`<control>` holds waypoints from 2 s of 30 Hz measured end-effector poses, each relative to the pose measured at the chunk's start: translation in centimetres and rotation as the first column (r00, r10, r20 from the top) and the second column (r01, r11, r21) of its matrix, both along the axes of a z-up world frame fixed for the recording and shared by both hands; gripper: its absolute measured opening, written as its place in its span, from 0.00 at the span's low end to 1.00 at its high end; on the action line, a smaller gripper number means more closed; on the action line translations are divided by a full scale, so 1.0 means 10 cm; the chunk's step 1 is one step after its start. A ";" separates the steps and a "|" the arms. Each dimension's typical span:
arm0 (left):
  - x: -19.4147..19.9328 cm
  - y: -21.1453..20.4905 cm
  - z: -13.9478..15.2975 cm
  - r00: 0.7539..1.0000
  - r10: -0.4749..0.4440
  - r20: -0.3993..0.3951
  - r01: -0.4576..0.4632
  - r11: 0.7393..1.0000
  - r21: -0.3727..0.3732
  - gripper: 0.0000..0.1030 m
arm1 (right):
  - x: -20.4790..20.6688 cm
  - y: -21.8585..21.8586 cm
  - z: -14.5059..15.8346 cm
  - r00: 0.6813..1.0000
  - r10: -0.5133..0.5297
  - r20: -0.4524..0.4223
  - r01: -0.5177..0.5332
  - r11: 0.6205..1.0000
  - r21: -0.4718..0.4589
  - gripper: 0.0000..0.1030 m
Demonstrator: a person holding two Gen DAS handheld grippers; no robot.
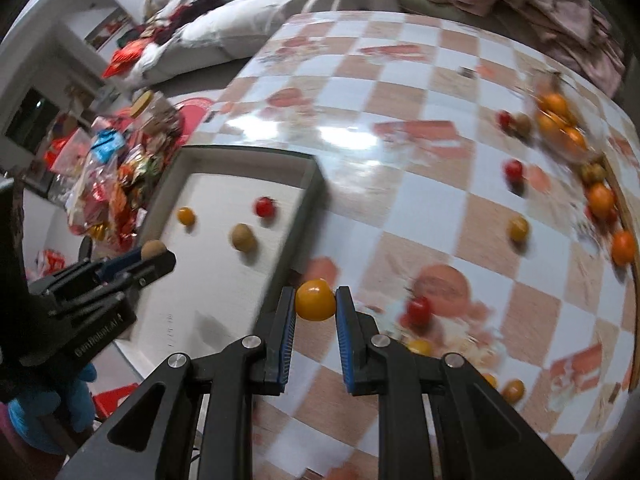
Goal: Organize fruits
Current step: 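Carry both fruits into the white tray and open both tools, then grasp a red cherry tomato with the left tool while the right grasps a yellow tomato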
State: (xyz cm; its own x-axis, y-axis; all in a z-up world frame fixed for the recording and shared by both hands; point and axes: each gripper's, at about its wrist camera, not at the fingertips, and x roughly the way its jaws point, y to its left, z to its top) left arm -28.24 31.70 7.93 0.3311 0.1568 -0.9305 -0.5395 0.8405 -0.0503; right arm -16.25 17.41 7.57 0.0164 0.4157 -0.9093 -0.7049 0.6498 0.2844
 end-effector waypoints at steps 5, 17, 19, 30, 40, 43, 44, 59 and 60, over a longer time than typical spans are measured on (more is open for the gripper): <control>-0.26 0.19 -0.12 0.997 0.068 -0.023 -0.069 0.998 -0.006 0.26 | -0.12 0.33 -0.05 0.998 0.062 -0.017 -0.062 0.998 0.005 0.21; -0.54 0.39 -0.45 0.985 0.151 -0.085 -0.152 0.988 -0.006 0.26 | -0.40 0.92 -0.30 0.983 0.181 -0.040 -0.183 0.982 -0.037 0.21; -0.55 0.40 -0.50 0.984 0.151 -0.094 -0.151 0.988 0.001 0.26 | -0.44 0.99 -0.37 0.980 0.197 -0.042 -0.199 0.979 -0.050 0.21; -0.55 0.41 -0.62 0.983 0.141 -0.119 -0.142 0.990 -0.004 0.26 | -0.47 1.12 -0.70 0.978 0.203 -0.045 -0.207 0.970 -0.130 0.21; -0.56 0.37 -0.60 0.986 0.118 -0.113 -0.118 0.993 0.011 0.75 | -0.49 1.15 -0.70 0.976 0.213 -0.034 -0.216 0.967 -0.132 0.25; -0.57 0.32 -0.52 0.991 0.094 -0.093 -0.089 0.994 0.060 0.75 | -0.47 1.11 -0.69 0.979 0.199 -0.041 -0.202 0.972 -0.119 0.47; -0.56 0.32 -0.53 0.991 0.088 -0.103 -0.082 0.995 0.062 0.75 | -0.47 1.10 -0.67 0.981 0.193 -0.034 -0.196 0.974 -0.113 0.52; -0.25 0.12 -0.39 0.992 -0.011 -0.123 0.019 0.997 0.069 0.76 | -0.17 0.70 -0.20 0.998 0.050 -0.034 -0.050 0.998 0.027 0.78; -0.21 0.10 -0.37 0.992 -0.021 -0.121 0.030 0.997 0.071 0.76 | -0.13 0.63 -0.17 0.999 0.033 -0.030 -0.032 0.999 0.030 0.78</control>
State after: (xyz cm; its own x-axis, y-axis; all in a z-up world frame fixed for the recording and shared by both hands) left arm -30.34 32.66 4.22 0.2227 0.2184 -0.9501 -0.5162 0.8532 0.0751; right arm -17.53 23.75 5.91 -0.0247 0.4420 -0.8967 -0.7161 0.6180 0.3244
